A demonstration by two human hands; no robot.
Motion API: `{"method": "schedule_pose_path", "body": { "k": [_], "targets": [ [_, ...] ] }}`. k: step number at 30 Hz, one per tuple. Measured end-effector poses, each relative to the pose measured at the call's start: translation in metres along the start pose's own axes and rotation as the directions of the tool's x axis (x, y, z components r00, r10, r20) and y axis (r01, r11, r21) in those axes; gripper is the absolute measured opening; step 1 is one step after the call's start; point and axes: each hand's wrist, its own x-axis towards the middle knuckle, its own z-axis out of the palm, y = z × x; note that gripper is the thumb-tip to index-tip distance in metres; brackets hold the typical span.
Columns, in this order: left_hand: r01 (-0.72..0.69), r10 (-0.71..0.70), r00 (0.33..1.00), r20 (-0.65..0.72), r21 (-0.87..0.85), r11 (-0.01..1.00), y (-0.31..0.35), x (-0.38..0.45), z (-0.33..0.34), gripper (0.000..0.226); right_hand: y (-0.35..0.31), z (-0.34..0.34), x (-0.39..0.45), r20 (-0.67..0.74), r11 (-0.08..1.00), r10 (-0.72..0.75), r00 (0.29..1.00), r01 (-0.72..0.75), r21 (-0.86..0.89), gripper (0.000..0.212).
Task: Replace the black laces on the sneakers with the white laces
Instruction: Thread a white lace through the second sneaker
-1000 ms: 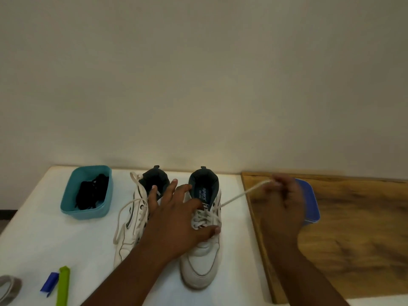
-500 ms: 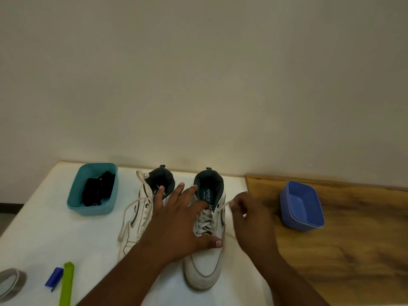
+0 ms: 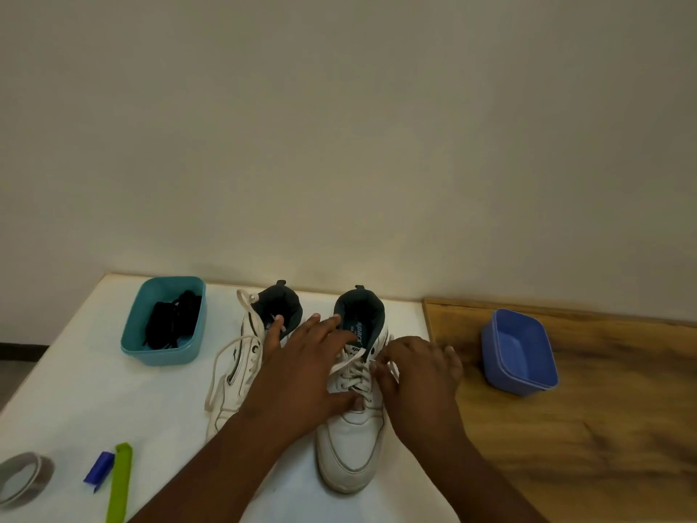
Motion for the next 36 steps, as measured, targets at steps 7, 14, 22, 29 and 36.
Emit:
{"method": "schedule_pose_path", "body": {
  "k": [7, 14, 22, 29, 36],
  "targets": [
    [0.009, -0.010, 1.000, -0.017, -0.021, 1.000, 0.007, -0.002, -0.003, 0.085, 0.019, -0.031, 0.015, -0.236, 0.684, 0.486, 0.841, -0.199, 0.702, 0.021],
    [0.090, -0.090, 0.996, 0.007, -0.063, 0.994, 0.010, -0.006, -0.008, 0.106, -0.004, -0.029, 0.009, -0.061, 0.716, 0.325, 0.944, -0.203, 0.668, 0.015],
    [0.133, -0.168, 0.976, -0.137, -0.236, 0.963, 0.019, -0.018, -0.037, 0.032, -0.009, -0.071, 0.017, -0.159, 0.623, 0.311, 0.937, -0.075, 0.778, 0.019],
    [0.059, -0.102, 0.953, -0.285, -0.157, 0.986, 0.032, -0.038, -0.052, 0.062, -0.014, -0.089, 0.008, -0.486, 0.829, -0.252, 0.837, 0.446, 0.337, 0.024],
    [-0.062, 0.000, 0.993, -0.116, -0.528, 0.847, 0.052, -0.040, -0.044, 0.033, -0.018, -0.067, 0.008, -0.313, 0.908, -0.180, 0.932, 0.280, 0.310, 0.035]
  ]
}}
